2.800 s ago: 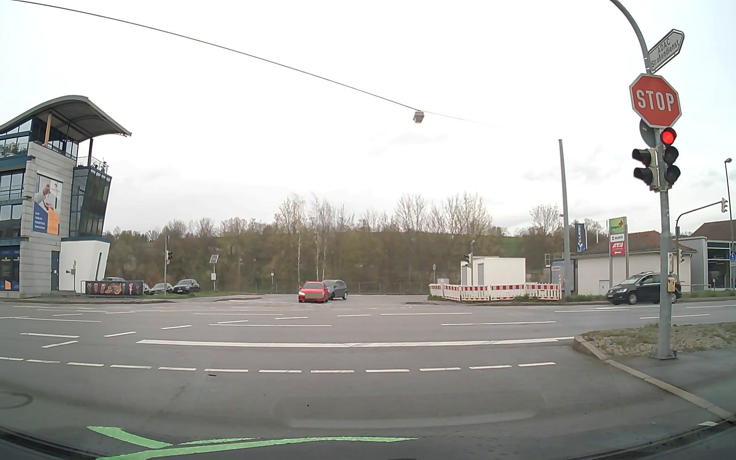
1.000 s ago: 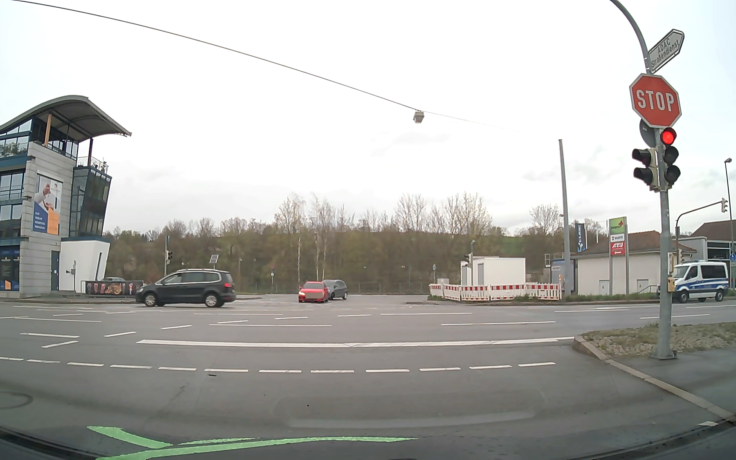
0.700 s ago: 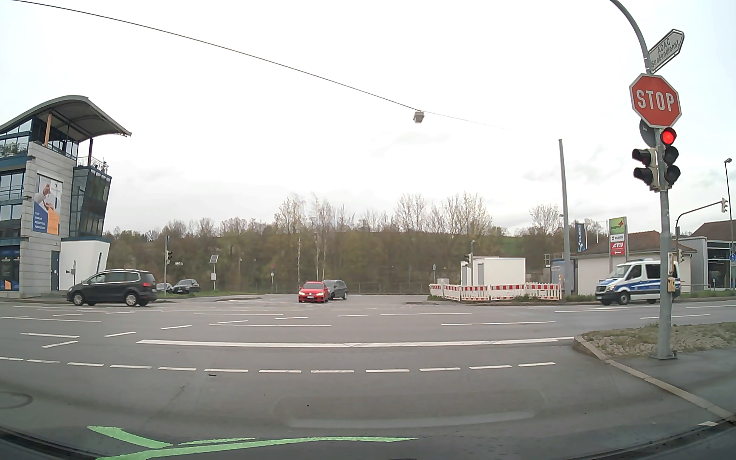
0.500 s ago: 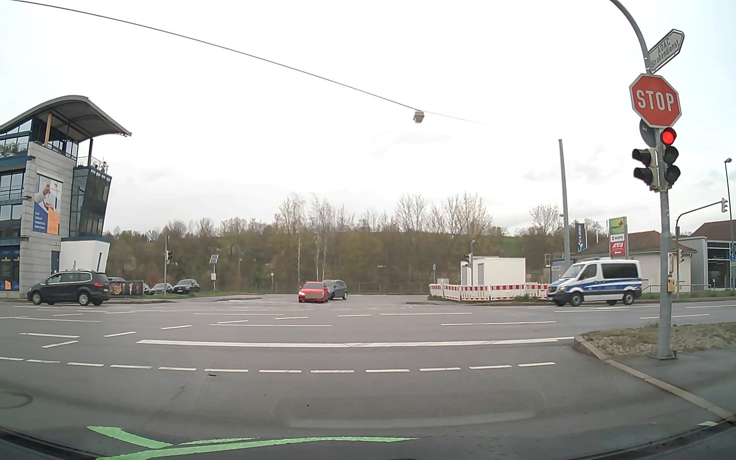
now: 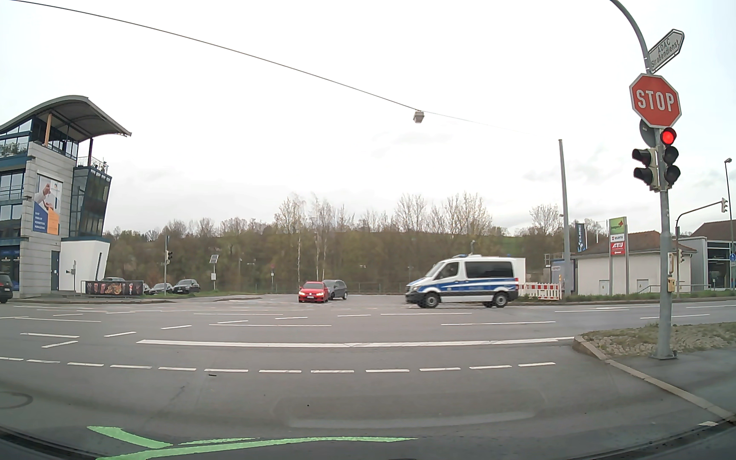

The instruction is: Follow the waypoints while adhering to traffic rules and regulations

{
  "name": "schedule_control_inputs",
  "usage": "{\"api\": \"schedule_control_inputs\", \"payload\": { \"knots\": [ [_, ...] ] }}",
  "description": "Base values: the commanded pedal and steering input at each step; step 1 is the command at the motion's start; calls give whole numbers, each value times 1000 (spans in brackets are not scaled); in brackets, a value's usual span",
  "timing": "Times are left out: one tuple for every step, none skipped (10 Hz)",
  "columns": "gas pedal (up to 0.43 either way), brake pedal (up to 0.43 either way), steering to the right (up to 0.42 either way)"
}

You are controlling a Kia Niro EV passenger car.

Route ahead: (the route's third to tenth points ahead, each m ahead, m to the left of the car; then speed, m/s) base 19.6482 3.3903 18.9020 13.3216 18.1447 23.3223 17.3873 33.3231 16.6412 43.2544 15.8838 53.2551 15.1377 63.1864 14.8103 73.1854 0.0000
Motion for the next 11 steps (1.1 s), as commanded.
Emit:
{"api": "schedule_control_inputs", "payload": {
  "knots": [
    [0, 409, -73],
    [0, 409, -73],
    [0, 409, -73],
    [0, 409, -73],
    [0, 402, -73],
    [0, 409, -73],
    [0, 402, -73],
    [0, 409, -73],
    [0, 409, -73],
    [0, 409, -73],
    [0, 409, -73]
  ]
}}
